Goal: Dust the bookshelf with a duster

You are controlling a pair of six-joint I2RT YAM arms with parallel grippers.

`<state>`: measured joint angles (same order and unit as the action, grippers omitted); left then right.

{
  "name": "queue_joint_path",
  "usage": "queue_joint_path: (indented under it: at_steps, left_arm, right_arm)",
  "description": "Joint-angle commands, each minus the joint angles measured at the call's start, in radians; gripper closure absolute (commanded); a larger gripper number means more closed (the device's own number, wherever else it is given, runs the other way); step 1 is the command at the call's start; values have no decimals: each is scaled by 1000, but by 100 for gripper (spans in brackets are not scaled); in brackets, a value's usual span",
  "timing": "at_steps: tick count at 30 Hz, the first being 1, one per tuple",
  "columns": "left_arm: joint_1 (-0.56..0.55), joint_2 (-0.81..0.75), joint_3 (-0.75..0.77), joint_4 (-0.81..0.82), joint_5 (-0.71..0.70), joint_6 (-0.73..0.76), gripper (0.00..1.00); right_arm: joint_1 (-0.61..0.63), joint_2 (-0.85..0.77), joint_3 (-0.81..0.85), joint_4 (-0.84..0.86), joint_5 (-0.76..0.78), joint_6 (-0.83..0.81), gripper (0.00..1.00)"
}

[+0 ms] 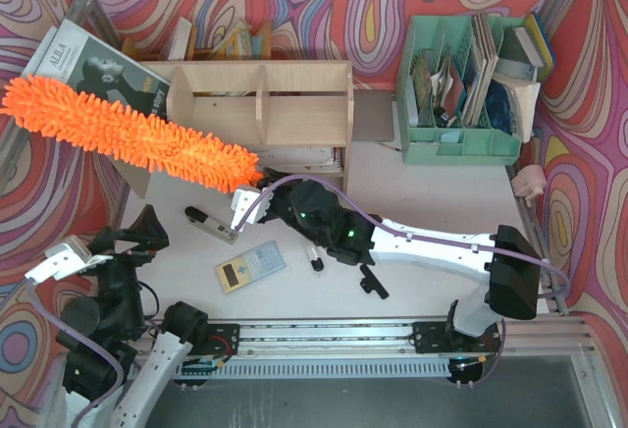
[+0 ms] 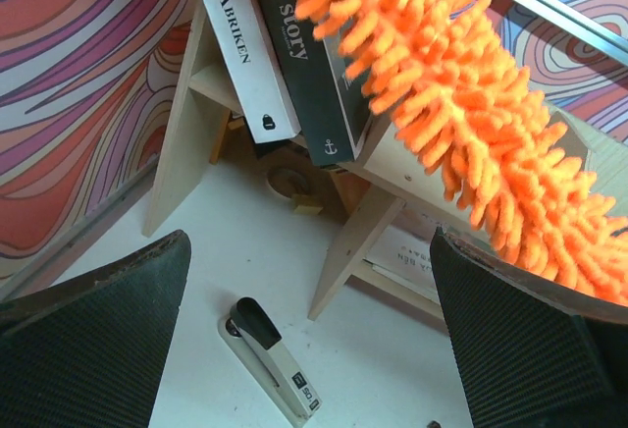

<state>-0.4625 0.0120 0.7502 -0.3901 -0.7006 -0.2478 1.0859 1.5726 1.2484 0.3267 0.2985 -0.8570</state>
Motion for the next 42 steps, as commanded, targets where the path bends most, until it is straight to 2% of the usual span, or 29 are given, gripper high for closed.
queue_joint_path:
  at_steps: [1,10,19,25,35,42]
  left_arm:
    - [9,-7,-15,24,-15,-9,2]
    - [9,-5,-23,28,-17,-15,2]
    - [9,-7,10,-45,-84,-55,2]
    - [9,-6,15,-51,-70,-61,2]
    - [10,-7,17,-54,-75,-65,2]
    - [9,-7,17,-56,-77,-67,2]
  right_arm:
    - [-6,-27,-63,71,41,25,100]
    - [-5,-98,-179,58,75,89,100]
    - [4,-89,-63,40,27,89,100]
    - [13,-58,-27,49,13,97,100]
    - [12,-127,-203,36,91,121,100]
    - [14,-167,-203,4,87,134,100]
